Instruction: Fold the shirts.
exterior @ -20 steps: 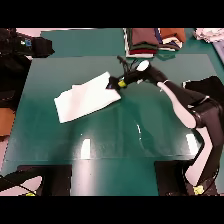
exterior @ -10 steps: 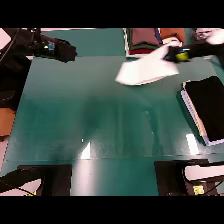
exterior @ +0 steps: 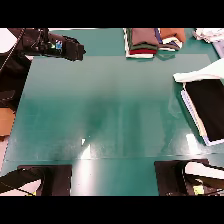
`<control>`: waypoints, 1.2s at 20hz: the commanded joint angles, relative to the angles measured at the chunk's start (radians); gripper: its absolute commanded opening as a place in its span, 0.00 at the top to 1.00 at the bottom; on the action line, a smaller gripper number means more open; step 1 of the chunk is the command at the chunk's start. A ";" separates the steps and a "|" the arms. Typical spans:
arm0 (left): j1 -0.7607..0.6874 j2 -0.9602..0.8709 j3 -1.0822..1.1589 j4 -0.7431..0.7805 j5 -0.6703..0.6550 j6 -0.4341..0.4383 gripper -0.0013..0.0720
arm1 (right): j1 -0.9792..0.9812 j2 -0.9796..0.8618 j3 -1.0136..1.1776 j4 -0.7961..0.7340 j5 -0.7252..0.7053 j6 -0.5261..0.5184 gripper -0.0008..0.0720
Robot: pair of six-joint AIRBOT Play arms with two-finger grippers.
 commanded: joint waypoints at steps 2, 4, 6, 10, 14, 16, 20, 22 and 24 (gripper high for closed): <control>-0.001 0.000 0.000 -0.005 0.003 -0.003 0.95 | 0.010 0.008 0.123 -0.003 -0.040 0.001 0.96; -0.001 0.000 0.000 -0.005 0.003 -0.003 0.95 | 0.032 0.008 0.217 -0.006 -0.027 0.002 0.96; -0.001 0.000 0.000 -0.005 -0.001 -0.003 0.95 | 0.035 0.008 0.295 -0.021 0.016 0.005 0.96; -0.001 0.000 0.000 -0.005 -0.020 0.001 0.95 | 0.033 0.026 0.315 -0.164 0.177 0.054 0.96; -0.001 0.000 0.000 -0.004 -0.037 0.002 0.95 | -0.016 0.177 0.073 -0.254 0.202 0.065 0.96; -0.001 0.000 0.000 -0.004 -0.037 0.010 0.95 | -0.072 0.275 -0.070 -0.277 0.218 0.065 0.96; -0.001 0.000 0.000 -0.003 -0.037 0.010 0.95 | -0.218 0.455 -0.373 -0.277 0.212 0.064 0.96; -0.001 0.000 0.000 -0.003 -0.038 0.010 0.95 | -0.280 0.510 -0.500 -0.277 0.203 0.063 0.96; -0.001 0.000 0.000 -0.003 -0.039 0.010 0.95 | -0.330 0.536 -0.594 -0.277 0.202 0.060 0.96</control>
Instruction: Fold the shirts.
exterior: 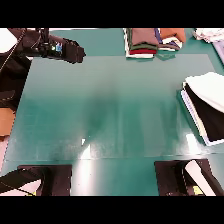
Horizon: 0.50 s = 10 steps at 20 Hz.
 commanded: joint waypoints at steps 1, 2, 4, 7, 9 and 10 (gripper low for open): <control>-0.001 0.000 0.000 0.002 -0.002 0.004 0.95 | -0.101 0.073 -0.189 -0.017 0.001 -0.004 0.92; -0.001 0.000 0.000 0.002 -0.004 0.012 0.95 | -0.125 0.077 -0.214 -0.060 0.001 -0.004 0.66; -0.001 0.000 0.000 0.003 -0.006 0.019 0.95 | -0.158 0.075 -0.229 -0.152 0.004 -0.003 0.12; -0.001 0.000 0.000 0.003 -0.008 0.019 0.95 | -0.167 0.076 -0.165 -0.111 -0.006 0.001 0.12; -0.001 0.000 0.000 0.002 -0.011 0.019 0.95 | -0.097 0.075 -0.087 -0.003 -0.035 0.001 0.12; -0.001 0.000 0.000 0.002 -0.012 0.019 0.95 | -0.034 0.076 -0.048 0.076 -0.042 0.001 0.12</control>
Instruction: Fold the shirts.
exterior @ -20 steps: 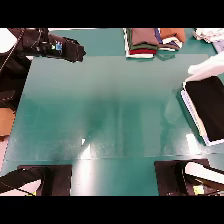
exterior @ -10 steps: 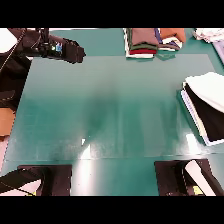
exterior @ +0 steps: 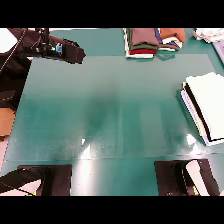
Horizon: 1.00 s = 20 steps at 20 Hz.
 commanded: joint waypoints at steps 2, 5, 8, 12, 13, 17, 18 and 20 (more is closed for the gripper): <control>-0.001 0.000 0.000 0.000 -0.004 0.002 0.95 | 0.236 0.003 0.122 0.251 -0.047 0.002 0.12; 0.000 0.000 0.000 0.000 0.000 0.002 0.95 | 0.551 0.003 0.145 0.291 -0.144 0.003 0.12; 0.000 0.000 0.000 0.001 0.000 0.002 0.95 | 0.824 -0.029 0.145 0.284 -0.222 0.003 0.12; 0.000 0.000 0.000 0.000 0.004 0.002 0.95 | 1.043 -0.129 0.145 0.285 -0.250 0.002 0.28; -0.001 0.000 0.000 0.000 0.009 0.002 0.95 | 1.075 -0.151 0.145 0.284 -0.249 0.002 0.52; -0.001 0.000 0.000 0.000 0.033 0.002 0.95 | 1.118 -0.189 0.145 0.285 -0.254 0.000 0.96; -0.001 0.000 0.000 0.000 0.039 0.002 0.95 | 1.118 -0.187 0.145 0.285 -0.261 0.000 0.96; -0.001 0.000 0.000 0.000 0.054 0.002 0.95 | 1.118 -0.177 0.145 0.283 -0.276 0.000 0.96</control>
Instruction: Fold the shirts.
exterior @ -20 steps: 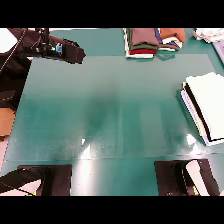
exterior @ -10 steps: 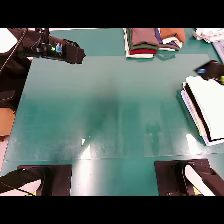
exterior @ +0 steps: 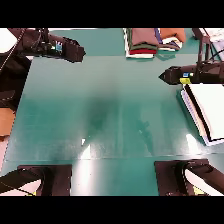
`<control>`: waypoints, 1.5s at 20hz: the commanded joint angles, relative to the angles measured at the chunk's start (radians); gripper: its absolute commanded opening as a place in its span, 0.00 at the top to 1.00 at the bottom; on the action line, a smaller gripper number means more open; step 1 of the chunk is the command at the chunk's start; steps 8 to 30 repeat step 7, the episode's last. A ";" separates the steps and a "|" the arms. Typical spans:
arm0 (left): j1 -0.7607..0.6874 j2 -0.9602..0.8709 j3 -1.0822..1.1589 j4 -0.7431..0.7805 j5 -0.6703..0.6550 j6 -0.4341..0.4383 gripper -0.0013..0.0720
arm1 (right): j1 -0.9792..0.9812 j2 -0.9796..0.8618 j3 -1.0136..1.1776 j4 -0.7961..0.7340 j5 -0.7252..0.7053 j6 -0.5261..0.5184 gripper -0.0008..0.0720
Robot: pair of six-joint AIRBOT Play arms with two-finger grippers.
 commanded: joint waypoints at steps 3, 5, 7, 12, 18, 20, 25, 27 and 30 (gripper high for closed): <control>-0.001 0.000 0.000 0.000 0.026 0.000 0.95 | 0.022 0.009 0.001 0.002 -0.043 -0.001 0.96; -0.001 0.000 0.000 0.000 0.026 0.000 0.95 | 0.022 0.010 0.001 0.002 -0.044 -0.001 0.96; -0.001 0.000 0.000 0.000 0.026 0.000 0.95 | 0.022 0.009 0.001 0.003 -0.045 -0.001 0.96; -0.001 0.000 0.000 0.000 0.026 0.000 0.95 | 0.022 0.009 0.001 0.003 -0.045 -0.001 0.96; -0.001 0.000 0.000 0.000 0.026 0.000 0.95 | 0.022 0.009 0.001 0.003 -0.045 -0.001 0.96; -0.001 0.000 0.000 0.000 0.026 0.000 0.95 | 0.022 0.009 0.001 0.003 -0.045 -0.001 0.96; -0.001 0.000 0.000 0.000 0.026 0.000 0.95 | 0.022 0.009 0.001 0.003 -0.045 -0.001 0.96; -0.001 0.000 0.000 0.000 0.026 0.000 0.95 | 0.022 0.009 0.001 0.003 -0.045 -0.001 0.96; -0.001 0.000 0.000 0.000 0.026 0.000 0.95 | 0.022 0.009 0.001 0.003 -0.045 -0.001 0.96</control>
